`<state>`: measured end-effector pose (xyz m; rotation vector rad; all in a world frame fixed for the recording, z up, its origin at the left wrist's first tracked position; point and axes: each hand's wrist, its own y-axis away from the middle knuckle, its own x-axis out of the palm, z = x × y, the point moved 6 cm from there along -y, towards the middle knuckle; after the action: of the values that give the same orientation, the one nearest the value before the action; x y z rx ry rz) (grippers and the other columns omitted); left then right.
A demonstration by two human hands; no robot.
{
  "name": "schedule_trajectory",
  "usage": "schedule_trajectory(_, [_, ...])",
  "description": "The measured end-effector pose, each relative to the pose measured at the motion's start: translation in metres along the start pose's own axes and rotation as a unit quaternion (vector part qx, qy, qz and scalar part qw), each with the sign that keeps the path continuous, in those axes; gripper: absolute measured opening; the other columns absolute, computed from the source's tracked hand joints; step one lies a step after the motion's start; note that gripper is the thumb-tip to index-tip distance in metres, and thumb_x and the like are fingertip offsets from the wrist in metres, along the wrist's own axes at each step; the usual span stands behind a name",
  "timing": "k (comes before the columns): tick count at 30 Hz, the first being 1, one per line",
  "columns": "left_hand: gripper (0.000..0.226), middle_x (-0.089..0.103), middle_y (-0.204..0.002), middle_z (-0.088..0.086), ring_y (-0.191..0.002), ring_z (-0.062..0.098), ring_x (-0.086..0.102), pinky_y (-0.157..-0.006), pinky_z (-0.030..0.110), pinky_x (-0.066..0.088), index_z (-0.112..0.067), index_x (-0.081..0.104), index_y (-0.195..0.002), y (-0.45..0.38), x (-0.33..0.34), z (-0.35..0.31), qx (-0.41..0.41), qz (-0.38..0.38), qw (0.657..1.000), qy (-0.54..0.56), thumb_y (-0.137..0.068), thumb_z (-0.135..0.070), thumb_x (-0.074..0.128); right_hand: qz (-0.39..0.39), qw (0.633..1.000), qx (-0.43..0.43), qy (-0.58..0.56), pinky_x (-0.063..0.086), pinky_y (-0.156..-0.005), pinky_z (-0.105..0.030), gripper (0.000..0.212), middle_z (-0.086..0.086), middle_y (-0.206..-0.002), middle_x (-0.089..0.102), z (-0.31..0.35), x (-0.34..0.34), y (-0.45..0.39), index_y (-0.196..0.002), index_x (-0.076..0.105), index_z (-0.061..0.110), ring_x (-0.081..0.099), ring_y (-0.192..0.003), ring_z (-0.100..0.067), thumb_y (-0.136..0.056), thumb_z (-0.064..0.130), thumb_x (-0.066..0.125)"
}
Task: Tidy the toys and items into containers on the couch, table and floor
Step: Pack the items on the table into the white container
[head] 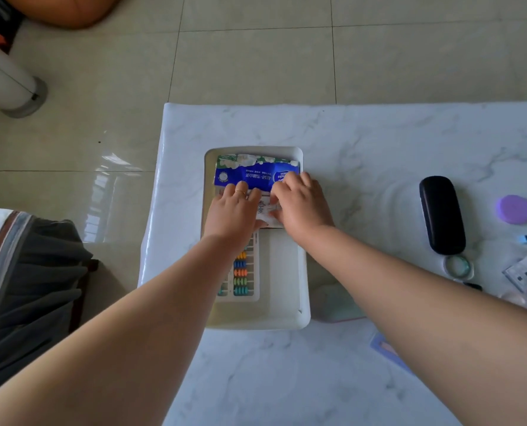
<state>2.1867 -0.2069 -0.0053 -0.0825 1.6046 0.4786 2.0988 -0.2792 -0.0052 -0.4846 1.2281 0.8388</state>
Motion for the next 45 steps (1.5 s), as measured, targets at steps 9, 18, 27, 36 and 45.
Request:
schedule_trajectory(9, [0.053, 0.050, -0.120, 0.010, -0.112, 0.031, 0.045, -0.087, 0.040, 0.042, -0.014, 0.051, -0.124, -0.012, -0.024, -0.114, 0.045, -0.028, 0.997, 0.048, -0.085, -0.049, 0.060, -0.031, 0.975, 0.217, 0.044, 0.038, -0.088, -0.036, 0.036, -0.011, -0.121, 0.047, -0.147, -0.022, 0.057, -0.119, 0.051, 0.016, 0.045, -0.110, -0.033, -0.084, 0.010, 0.057])
schedule_trajectory(18, [0.059, 0.044, -0.127, 0.007, -0.119, 0.027, 0.041, -0.092, 0.037, 0.038, -0.019, 0.043, -0.133, -0.021, 0.007, -0.216, 0.076, 0.031, 0.996, 0.046, -0.085, -0.050, 0.059, 0.028, 0.900, 0.434, 0.002, 0.040, -0.094, -0.040, 0.079, -0.019, -0.136, 0.037, -0.266, 0.001, 0.120, -0.148, 0.018, 0.011, 0.046, -0.115, -0.038, -0.085, 0.023, 0.065])
schedule_trajectory(27, [0.069, 0.041, -0.135, 0.007, -0.125, 0.027, 0.038, -0.097, 0.036, 0.038, -0.019, 0.031, -0.144, -0.011, 0.005, -0.205, 0.047, 0.027, 0.998, 0.031, -0.086, -0.040, 0.063, 0.051, 0.924, 0.365, -0.103, 0.043, -0.094, -0.039, 0.098, -0.021, -0.135, 0.035, -0.236, -0.008, 0.115, -0.152, 0.008, 0.010, 0.045, -0.118, -0.038, -0.079, 0.027, 0.072])
schedule_trajectory(36, [0.087, 0.036, -0.146, 0.027, -0.135, 0.043, 0.034, -0.113, 0.048, 0.026, -0.015, 0.023, -0.152, 0.024, -0.039, -0.145, -0.021, -0.157, 0.987, -0.005, -0.078, -0.008, 0.070, -0.011, 0.978, 0.112, -0.175, 0.043, -0.088, -0.036, 0.077, -0.012, -0.129, 0.043, -0.131, -0.052, 0.075, -0.143, 0.035, 0.013, 0.046, -0.118, -0.032, -0.074, 0.019, 0.069])
schedule_trajectory(45, [0.058, 0.055, -0.127, 0.021, -0.117, 0.040, 0.051, -0.100, 0.046, 0.041, -0.004, 0.054, -0.129, 0.066, -0.020, -0.044, -0.082, -0.141, 0.986, -0.029, -0.074, -0.009, 0.070, 0.106, 0.986, -0.061, -0.110, 0.040, -0.103, -0.035, 0.077, -0.007, -0.131, 0.043, -0.004, -0.017, 0.057, -0.140, 0.040, 0.014, 0.042, -0.125, -0.027, -0.070, 0.015, 0.073])
